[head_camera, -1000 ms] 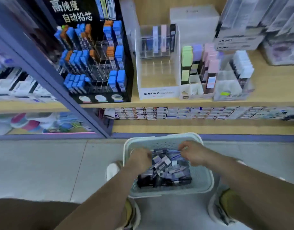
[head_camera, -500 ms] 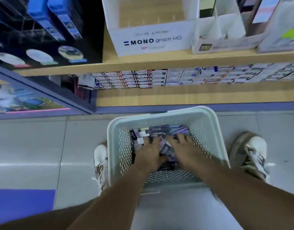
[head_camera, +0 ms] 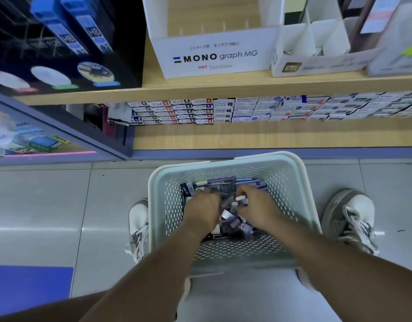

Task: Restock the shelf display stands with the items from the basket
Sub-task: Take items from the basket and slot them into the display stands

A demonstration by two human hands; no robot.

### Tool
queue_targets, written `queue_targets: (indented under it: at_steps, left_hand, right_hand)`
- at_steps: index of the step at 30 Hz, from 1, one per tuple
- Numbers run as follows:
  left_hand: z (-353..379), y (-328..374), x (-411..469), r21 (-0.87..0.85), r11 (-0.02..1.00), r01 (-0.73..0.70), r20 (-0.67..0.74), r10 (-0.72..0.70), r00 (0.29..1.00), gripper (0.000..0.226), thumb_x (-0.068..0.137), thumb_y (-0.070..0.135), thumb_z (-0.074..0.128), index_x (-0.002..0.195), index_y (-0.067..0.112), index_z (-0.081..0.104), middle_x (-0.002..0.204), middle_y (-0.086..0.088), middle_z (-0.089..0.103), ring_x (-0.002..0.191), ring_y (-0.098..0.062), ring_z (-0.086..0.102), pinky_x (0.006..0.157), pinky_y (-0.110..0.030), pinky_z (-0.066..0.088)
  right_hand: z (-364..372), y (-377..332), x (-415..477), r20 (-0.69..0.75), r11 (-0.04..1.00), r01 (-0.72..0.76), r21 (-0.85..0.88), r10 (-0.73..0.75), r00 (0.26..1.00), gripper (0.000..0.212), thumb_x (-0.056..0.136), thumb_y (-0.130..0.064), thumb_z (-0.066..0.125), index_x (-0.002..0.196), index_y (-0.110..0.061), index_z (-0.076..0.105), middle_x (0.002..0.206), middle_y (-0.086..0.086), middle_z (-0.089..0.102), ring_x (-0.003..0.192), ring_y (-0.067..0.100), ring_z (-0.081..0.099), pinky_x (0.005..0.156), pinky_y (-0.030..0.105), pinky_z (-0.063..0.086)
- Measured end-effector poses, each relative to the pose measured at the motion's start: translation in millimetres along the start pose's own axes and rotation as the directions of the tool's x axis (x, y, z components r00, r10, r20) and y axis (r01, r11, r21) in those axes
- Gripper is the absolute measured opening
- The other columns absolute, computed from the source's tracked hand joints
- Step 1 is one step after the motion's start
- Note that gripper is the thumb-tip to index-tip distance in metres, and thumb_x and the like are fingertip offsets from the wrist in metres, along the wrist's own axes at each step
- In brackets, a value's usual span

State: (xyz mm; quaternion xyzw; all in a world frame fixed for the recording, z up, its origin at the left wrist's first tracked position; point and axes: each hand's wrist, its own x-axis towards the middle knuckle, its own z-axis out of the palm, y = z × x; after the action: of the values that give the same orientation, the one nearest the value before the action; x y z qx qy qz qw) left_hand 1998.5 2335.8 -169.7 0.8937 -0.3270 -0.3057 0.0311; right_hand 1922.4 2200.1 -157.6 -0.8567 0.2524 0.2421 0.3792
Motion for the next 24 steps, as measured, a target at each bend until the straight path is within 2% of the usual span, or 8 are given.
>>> queue_targets:
  at_steps: [2,5,9,13,16,19,22,24]
  left_hand:
    - [-11.2,-4.6,0.4,-0.084,0.996,0.042,0.013,-0.041,0.999,0.016,0.092,0.015,0.055,0.107,0.012,0.060,0.099,-0.009,0.067,0.090,-0.027,0.062,0.073,-0.036,0.052]
    - [-31.8,-8.7,-7.5,-0.284,0.950,0.128,-0.009,-0.136,0.991,0.012,0.095,0.018,0.053,0.098,0.009,0.061,0.091,-0.009,0.067,0.084,-0.026,0.063,0.069,-0.030,0.049]
    - [-55.1,-8.1,-25.7,-0.565,0.808,0.163,-0.012,-0.206,0.979,0.012,0.096,0.017,0.052,0.099,0.008,0.061,0.086,-0.012,0.064,0.080,-0.029,0.059,0.061,-0.024,0.038]
    - [-76.4,-1.6,-47.4,-0.677,0.715,0.176,0.017,-0.223,0.975,0.024,0.098,0.017,0.049,0.120,0.010,0.056,0.118,-0.016,0.062,0.106,-0.030,0.059,0.084,-0.032,0.046]
    - [-88.3,0.0,-61.1,-0.690,0.707,0.154,0.042,-0.174,0.984,0.022,0.099,0.019,0.047,0.117,0.010,0.056,0.113,-0.014,0.060,0.088,-0.013,0.058,0.070,-0.025,0.041]
    - [-98.2,4.0,-67.0,-0.630,0.773,0.077,-0.010,-0.106,0.994,0.022,0.098,0.022,0.050,0.115,0.015,0.061,0.113,-0.004,0.061,0.094,-0.013,0.057,0.077,-0.024,0.041]
    - [-111.2,11.6,-71.6,-0.604,0.796,0.040,-0.057,-0.093,0.994,0.024,0.096,0.024,0.053,0.116,0.015,0.061,0.111,0.001,0.063,0.097,-0.012,0.057,0.081,-0.019,0.041]
    - [-114.5,16.0,-74.5,-0.681,0.731,0.040,-0.032,-0.085,0.996,0.021,0.094,0.029,0.055,0.113,0.022,0.058,0.112,-0.001,0.066,0.099,-0.017,0.062,0.087,-0.028,0.049]
  right_hand:
    - [-3.9,-2.7,2.0,-0.009,0.979,-0.083,0.186,0.086,0.996,0.007,0.094,-0.013,0.056,0.100,-0.011,0.058,0.090,0.010,0.061,0.078,0.029,0.059,0.061,0.030,0.037]
    - [-5.3,-8.3,-3.6,-0.011,0.891,-0.182,0.417,0.205,0.979,0.028,0.100,-0.012,0.044,0.074,-0.021,0.049,0.060,0.006,0.046,0.049,0.020,0.037,0.054,0.029,0.027]
    - [-7.6,-22.2,-16.6,-0.014,0.764,-0.233,0.601,0.301,0.953,0.025,0.095,-0.006,0.046,0.070,-0.010,0.053,0.056,0.013,0.041,0.048,0.020,0.032,0.054,0.030,0.029]
    - [-21.2,-29.6,-29.6,-0.133,0.850,-0.172,0.499,0.271,0.953,0.023,0.088,-0.007,0.052,0.071,-0.021,0.060,0.048,0.001,0.051,0.047,0.022,0.043,0.054,0.027,0.036]
    - [-37.7,-37.9,-42.3,-0.190,0.960,-0.114,0.254,0.165,0.968,0.021,0.086,-0.012,0.052,0.083,-0.026,0.067,0.061,-0.001,0.059,0.052,0.020,0.054,0.051,0.023,0.040]
    - [-52.4,-54.4,-52.3,-0.204,0.996,-0.090,-0.003,0.088,0.975,0.028,0.086,-0.016,0.049,0.099,-0.022,0.073,0.086,0.005,0.071,0.069,0.022,0.060,0.060,0.023,0.047]
    - [-63.2,-68.4,-60.0,-0.243,0.995,-0.064,-0.072,0.045,0.969,0.027,0.083,-0.019,0.049,0.097,-0.022,0.072,0.097,0.007,0.073,0.083,0.027,0.062,0.070,0.027,0.049]
    - [-67.9,-75.9,-65.5,-0.233,0.997,-0.054,-0.057,0.039,0.972,0.026,0.082,-0.018,0.051,0.096,-0.023,0.073,0.100,0.006,0.073,0.089,0.027,0.063,0.072,0.027,0.048]
